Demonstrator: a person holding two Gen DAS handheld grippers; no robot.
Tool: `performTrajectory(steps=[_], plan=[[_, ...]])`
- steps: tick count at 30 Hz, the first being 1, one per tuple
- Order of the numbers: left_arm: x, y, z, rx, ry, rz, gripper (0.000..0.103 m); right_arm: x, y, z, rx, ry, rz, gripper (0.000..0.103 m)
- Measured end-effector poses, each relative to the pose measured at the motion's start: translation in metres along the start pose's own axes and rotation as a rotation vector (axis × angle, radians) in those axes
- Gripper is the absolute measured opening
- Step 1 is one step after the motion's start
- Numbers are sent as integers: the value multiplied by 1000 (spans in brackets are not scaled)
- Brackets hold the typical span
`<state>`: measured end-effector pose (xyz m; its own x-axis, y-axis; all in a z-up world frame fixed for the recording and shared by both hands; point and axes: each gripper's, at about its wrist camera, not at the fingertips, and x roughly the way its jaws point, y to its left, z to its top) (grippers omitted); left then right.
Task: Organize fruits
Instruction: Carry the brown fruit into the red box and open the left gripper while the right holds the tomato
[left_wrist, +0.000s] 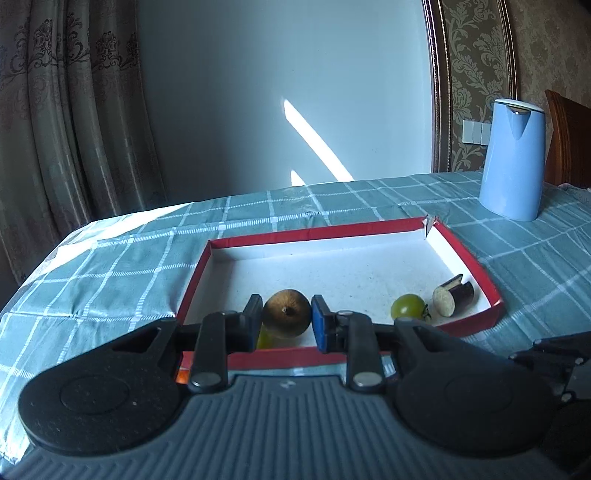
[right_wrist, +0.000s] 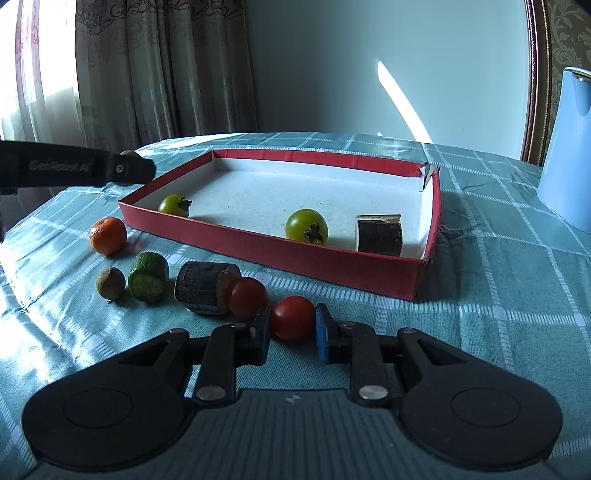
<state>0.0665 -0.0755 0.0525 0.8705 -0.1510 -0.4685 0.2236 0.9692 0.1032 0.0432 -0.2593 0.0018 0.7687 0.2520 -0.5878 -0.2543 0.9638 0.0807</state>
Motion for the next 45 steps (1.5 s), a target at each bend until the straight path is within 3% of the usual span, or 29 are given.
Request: performTrajectory(steps=[7,10,15,19,25,30,38,45], plan=[[54,-9,3,11,92,-12,26,0,-2,0,20,-1,13,23],[59,-7,-3,6,107,12,39,0,-2,0,22,-1,14,23],[41,7,-12,-24,90,27,46,0,-3,1,24,-2,16,23],[5,37,-27,-100,32,94,68,-1,-4,0,32,-4,21,23],[-26,89,-64,-195,27,245,71,-7,-7,-1,47,-40,16,24],[-31,119,-86,-258,53,277,71,-15,-8,-4,64,-70,4,24],[-29,120,-91,-261,49,267,84,-21,-5,-3,63,-97,-25,24],[-30,120,-92,-267,42,257,86,-13,14,36,15,-142,-30,24]])
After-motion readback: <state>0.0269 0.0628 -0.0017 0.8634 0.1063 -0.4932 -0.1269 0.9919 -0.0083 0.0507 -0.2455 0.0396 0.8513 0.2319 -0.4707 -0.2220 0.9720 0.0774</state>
